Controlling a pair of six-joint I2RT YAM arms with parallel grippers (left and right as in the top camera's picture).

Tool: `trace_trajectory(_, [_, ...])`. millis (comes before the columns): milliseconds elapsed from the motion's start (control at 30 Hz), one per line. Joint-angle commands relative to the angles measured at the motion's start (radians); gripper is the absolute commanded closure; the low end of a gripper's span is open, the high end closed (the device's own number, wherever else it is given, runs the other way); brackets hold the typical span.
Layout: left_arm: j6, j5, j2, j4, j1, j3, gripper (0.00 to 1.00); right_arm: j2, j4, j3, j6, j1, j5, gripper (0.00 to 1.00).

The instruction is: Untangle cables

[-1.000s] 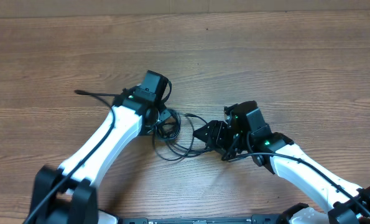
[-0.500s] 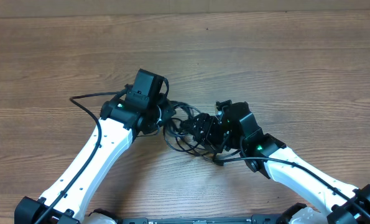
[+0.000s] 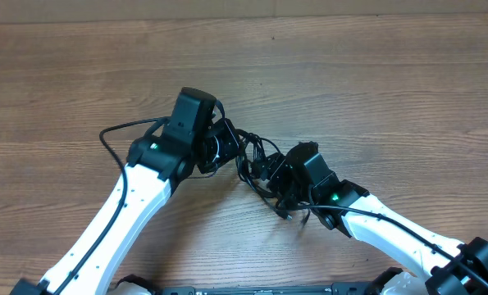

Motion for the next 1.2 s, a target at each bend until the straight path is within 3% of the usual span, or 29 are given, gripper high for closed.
trace_trajectory(0, [-0.032, 0.112, -0.100, 0.055, 0.000, 0.021, 0.96, 0.011, -0.026, -0.001, 0.016, 0.003, 0.115, 0.34])
trace_trajectory(533, [-0.096, 0.124, -0.280, 0.330, 0.071, 0.021, 0.96, 0.011, -0.215, -0.001, 0.012, 0.004, 0.159, 0.34])
trace_trajectory(667, [-0.007, 0.113, -0.281, 0.310, 0.100, 0.021, 0.96, 0.011, -0.214, -0.001, 0.012, 0.004, 0.159, 0.34])
trace_trajectory(800, [0.111, -0.042, -0.255, 0.087, 0.100, 0.021, 0.96, 0.010, -0.214, -0.001, -0.017, 0.004, 0.158, 0.34])
trace_trajectory(867, [0.110, -0.152, -0.232, -0.027, 0.100, 0.021, 0.89, 0.010, -0.215, -0.001, -0.019, 0.004, 0.157, 0.34])
trace_trajectory(933, [0.107, -0.206, -0.200, -0.115, 0.100, 0.021, 0.76, 0.010, -0.214, -0.001, -0.019, 0.004, 0.155, 0.34])
trace_trajectory(1033, [0.107, -0.185, -0.136, -0.179, 0.099, 0.021, 0.64, 0.010, -0.214, -0.001, -0.019, 0.004, 0.156, 0.33])
trace_trajectory(1167, [0.106, -0.108, -0.030, -0.219, 0.090, 0.020, 0.36, 0.010, -0.214, -0.001, -0.019, 0.004, 0.156, 0.33])
